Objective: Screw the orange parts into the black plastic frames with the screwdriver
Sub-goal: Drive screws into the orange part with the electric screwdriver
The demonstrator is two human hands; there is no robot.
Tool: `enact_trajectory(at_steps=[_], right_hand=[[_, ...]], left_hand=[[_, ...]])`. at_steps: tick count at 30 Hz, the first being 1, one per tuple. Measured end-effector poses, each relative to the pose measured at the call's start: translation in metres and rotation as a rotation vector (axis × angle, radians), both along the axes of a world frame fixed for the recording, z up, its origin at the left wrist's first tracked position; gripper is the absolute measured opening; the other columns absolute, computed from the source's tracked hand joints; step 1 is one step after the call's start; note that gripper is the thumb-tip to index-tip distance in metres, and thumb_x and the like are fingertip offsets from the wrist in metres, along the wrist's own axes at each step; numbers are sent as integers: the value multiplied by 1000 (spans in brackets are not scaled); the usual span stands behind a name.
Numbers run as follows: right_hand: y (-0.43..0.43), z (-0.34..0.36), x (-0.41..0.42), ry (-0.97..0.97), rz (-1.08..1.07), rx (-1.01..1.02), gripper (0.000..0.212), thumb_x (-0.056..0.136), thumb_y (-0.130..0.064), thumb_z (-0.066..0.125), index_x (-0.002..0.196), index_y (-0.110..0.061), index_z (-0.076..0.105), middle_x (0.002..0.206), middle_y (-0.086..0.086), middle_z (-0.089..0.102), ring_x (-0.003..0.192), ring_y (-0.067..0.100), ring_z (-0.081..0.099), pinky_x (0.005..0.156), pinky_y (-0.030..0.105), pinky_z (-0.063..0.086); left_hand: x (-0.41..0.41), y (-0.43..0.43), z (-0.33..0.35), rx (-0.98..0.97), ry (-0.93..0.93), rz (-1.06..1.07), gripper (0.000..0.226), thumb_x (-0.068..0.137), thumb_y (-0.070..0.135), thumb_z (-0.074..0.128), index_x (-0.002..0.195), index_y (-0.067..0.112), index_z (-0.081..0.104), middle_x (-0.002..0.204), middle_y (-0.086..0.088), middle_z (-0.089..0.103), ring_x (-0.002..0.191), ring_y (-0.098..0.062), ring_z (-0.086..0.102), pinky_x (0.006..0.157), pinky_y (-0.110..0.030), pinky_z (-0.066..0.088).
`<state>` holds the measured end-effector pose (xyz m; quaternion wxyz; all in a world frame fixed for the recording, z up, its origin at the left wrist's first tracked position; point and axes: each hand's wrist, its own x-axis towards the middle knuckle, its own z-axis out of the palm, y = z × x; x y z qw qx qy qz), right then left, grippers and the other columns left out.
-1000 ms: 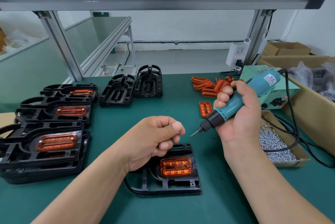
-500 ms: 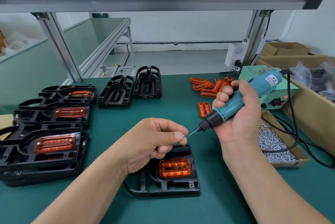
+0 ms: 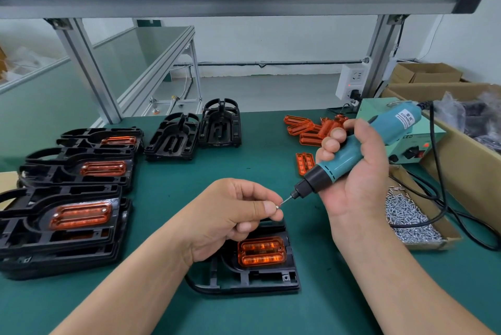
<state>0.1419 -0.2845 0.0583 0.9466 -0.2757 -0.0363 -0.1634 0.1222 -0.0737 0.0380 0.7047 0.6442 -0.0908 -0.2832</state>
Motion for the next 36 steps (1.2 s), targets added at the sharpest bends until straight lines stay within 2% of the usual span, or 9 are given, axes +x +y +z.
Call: enact_trajectory(at_steps=[9,11,20,27,30,36], right_hand=[[4,-2,0,5,-1,-41,12,105,-19,57,93,-16,58,78,0,57,60,11,54,55,22,48],[4,-3,1,7,-12,-56,12,105,-20,58,94,-16,58,78,0,56,60,11,53,55,22,47],[9,-7,3,58,-15,-115,16,105,-29,64,99,-16,56,77,1,55,62,13,55,58,24,49],[12,-10,5,46,14,-131,18,104,-25,65,108,-13,52,75,1,51,63,15,54,59,26,49],[15,-10,6,62,-7,-133,27,103,-25,66,118,-14,47,75,1,50,63,16,56,60,27,50],[15,-14,4,93,-23,-150,25,103,-24,66,117,-13,48,74,1,50,62,16,56,59,26,50]], left_hand=[[-1,0,1,14,-17,5,10,91,5,77,100,9,79,100,-19,77,47,-7,37,42,-16,29],[-1,-1,1,43,-45,22,12,86,9,79,97,12,80,99,-18,78,47,-8,36,43,-17,29],[-1,-2,2,217,-241,94,20,90,6,76,94,25,81,90,-8,80,48,-10,36,45,-17,32],[1,2,3,243,-235,77,13,95,4,71,100,15,77,91,-9,80,50,-11,37,47,-17,33],[2,4,2,232,-247,77,13,93,4,74,99,15,78,91,-11,80,48,-9,38,46,-16,34],[3,2,-2,286,-313,55,15,86,8,81,94,20,79,89,-12,79,48,-7,43,48,-15,37]])
